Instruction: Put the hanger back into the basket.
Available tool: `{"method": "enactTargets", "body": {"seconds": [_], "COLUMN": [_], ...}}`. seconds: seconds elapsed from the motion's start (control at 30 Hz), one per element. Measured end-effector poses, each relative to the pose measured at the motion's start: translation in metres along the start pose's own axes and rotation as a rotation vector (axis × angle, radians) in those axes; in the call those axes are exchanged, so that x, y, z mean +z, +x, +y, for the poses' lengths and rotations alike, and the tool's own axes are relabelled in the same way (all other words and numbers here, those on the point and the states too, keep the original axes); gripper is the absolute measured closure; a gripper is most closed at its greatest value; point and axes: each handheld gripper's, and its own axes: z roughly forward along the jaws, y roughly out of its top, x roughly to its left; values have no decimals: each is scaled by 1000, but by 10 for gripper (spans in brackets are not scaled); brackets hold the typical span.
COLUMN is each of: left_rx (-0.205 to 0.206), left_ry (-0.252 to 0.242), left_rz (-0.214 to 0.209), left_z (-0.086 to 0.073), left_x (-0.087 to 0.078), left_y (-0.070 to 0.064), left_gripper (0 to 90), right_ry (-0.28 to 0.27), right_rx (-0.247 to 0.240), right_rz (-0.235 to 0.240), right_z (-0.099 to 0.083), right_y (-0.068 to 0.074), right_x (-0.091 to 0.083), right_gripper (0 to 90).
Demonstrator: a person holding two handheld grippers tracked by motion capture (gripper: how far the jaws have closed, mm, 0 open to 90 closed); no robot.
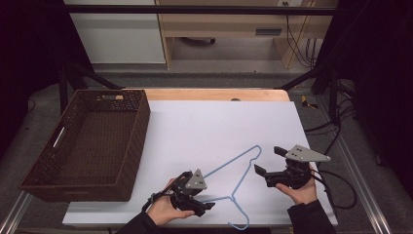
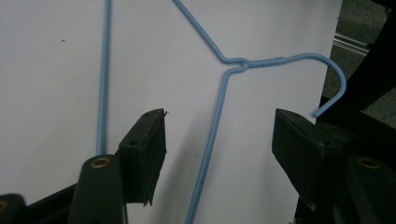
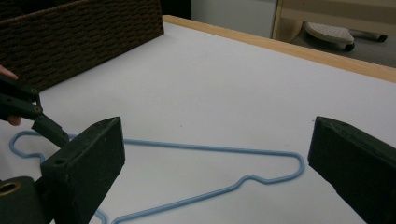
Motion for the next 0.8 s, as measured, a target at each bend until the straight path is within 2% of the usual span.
{"method": "enactTargets", "body": {"seconds": [0.13,0.27,0.63,0.8], "left_rx": [23,36,51,57], "left_ry": [38,66,112,114], "left_rz": [-14,-8,-11,-1], "left_z": [2,1,-2,-2], "left_x": [10,18,29,29], "left_y": [-1,1,3,5], "left_gripper": [423,500,674,746], "right_ry": [3,8,15,19], "right_rx": [-6,-8,-8,-9], "right_rz": [-1,-2,1,-1], "right_z": [0,-1,-1,-2], "right_y": [0,0,1,1], "right_x": [1,2,3,3], "right_gripper": [44,44,45,45]}}
